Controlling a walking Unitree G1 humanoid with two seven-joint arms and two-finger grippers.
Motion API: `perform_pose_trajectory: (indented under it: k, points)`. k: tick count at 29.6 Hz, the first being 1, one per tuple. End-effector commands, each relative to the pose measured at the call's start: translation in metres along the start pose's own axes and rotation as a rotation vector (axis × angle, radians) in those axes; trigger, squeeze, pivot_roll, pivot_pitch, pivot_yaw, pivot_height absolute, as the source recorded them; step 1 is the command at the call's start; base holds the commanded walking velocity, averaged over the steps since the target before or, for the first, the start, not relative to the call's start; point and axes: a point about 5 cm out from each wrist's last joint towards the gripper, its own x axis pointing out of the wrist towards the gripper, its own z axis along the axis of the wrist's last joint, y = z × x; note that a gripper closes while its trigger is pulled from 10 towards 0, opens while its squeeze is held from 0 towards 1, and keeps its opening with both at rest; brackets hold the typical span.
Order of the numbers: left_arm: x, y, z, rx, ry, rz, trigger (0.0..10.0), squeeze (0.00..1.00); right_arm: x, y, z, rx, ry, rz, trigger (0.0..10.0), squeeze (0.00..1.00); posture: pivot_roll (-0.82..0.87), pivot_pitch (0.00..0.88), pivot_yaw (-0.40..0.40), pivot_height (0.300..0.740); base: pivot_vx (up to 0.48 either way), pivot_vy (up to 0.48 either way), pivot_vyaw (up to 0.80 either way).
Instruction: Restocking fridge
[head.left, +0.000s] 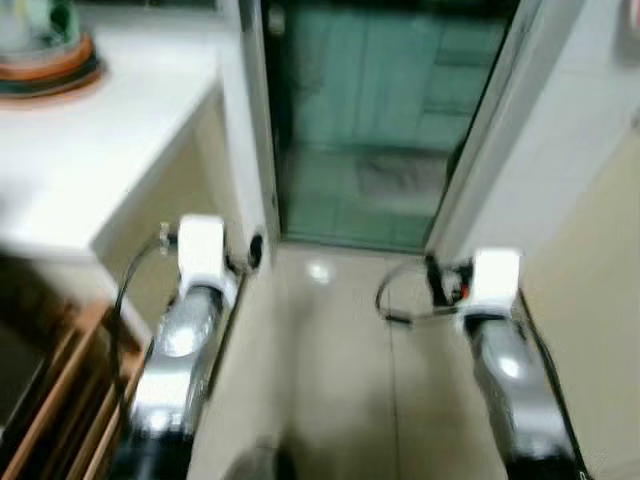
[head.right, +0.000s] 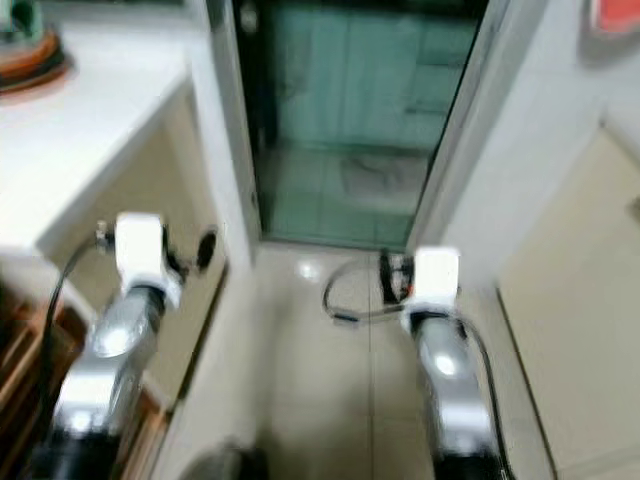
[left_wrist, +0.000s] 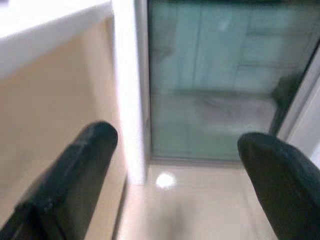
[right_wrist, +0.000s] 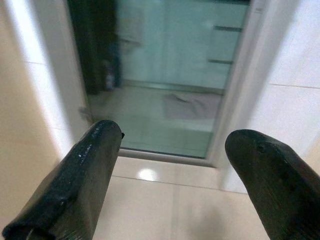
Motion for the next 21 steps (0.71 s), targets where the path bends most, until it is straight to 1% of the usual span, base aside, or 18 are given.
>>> perform_pose_trajectory:
  k: [1,11,16,21]
  points:
    - [0.0054,-0.0054,0.0133,0.008,-0.041,-0.020,10.0,0.00,-0.0022,-0.0038,-0.0018,0.006,0.008,-0.014,10.0,0.00,-0.13,0.000,0.036,0.740,-0.277,0.000,0.00]
    - [0.0019,-0.0094,0.0114,-0.006,-0.036,-0.020,10.0,0.00,-0.0066,-0.0075,-0.0027,0.006,0.015,-0.020,10.0,0.00,-0.14,0.000,0.028,0.740,-0.270,0.000,0.00]
    - [0.0010,-0.0061,0.0123,-0.007,-0.040,-0.001,10.0,0.00,-0.0054,-0.0060,-0.0032,0.013,0.022,-0.019,10.0,0.00,-0.13,0.000,0.023,0.740,-0.284,0.000,0.00]
    - [0.0003,-0.0062,0.0126,-0.012,-0.043,0.005,10.0,0.00,-0.0037,-0.0062,-0.0022,0.015,0.023,-0.015,10.0,0.00,-0.13,0.000,0.018,0.740,-0.286,0.000,0.00]
